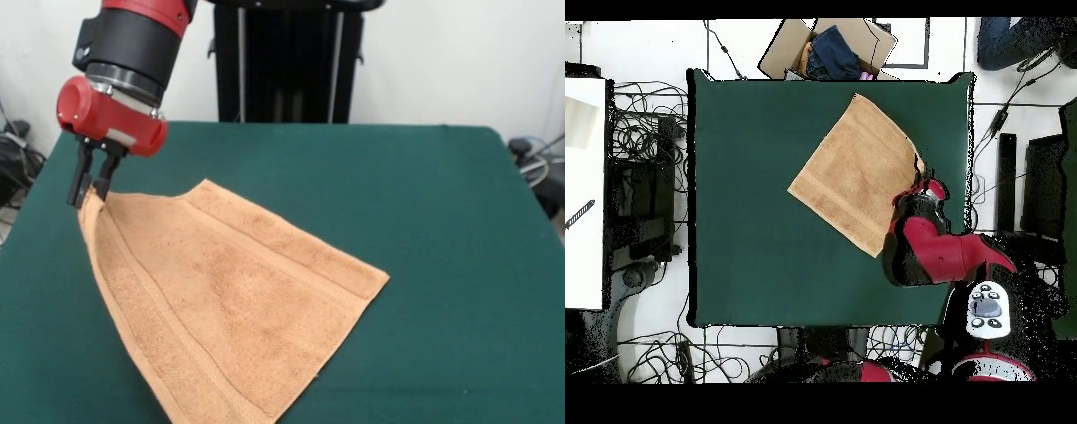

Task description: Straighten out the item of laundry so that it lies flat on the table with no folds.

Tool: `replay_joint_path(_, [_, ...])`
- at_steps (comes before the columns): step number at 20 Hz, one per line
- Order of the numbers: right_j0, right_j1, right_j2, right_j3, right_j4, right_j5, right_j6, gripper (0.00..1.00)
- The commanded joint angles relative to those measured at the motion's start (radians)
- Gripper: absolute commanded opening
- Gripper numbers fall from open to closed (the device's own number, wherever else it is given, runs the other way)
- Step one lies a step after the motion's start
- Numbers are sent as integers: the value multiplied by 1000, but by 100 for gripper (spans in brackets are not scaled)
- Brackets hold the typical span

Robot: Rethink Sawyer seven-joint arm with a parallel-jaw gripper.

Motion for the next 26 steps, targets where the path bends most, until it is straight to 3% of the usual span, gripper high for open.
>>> replay_joint_path(1, [-31, 34, 39, 26, -33, -33, 154, 0])
replay_joint_path(19, [-71, 56, 77, 12, -37, -35, 164, 0])
replay_joint_path(20, [-73, 58, 77, 13, -32, -42, 166, 100])
replay_joint_path(24, [-125, 38, 155, 20, -93, 13, 185, 100])
replay_joint_path(26, [-114, 48, 134, 16, -80, -14, 176, 100])
